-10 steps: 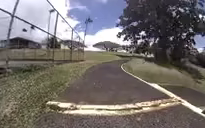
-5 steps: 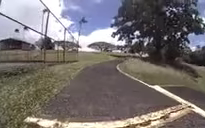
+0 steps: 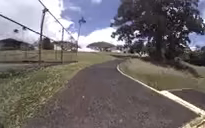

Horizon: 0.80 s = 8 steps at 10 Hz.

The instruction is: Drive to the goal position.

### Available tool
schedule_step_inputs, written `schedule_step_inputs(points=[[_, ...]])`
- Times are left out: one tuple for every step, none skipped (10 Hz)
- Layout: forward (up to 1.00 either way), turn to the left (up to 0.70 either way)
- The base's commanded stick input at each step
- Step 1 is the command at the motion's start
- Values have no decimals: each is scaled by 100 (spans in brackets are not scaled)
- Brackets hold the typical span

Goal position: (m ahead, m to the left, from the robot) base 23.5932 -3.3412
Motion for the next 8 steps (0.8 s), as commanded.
schedule_step_inputs(points=[[70, 0], [70, 0], [70, 0], [70, 0], [70, 0], [70, 0], [70, 0], [70, 0]])
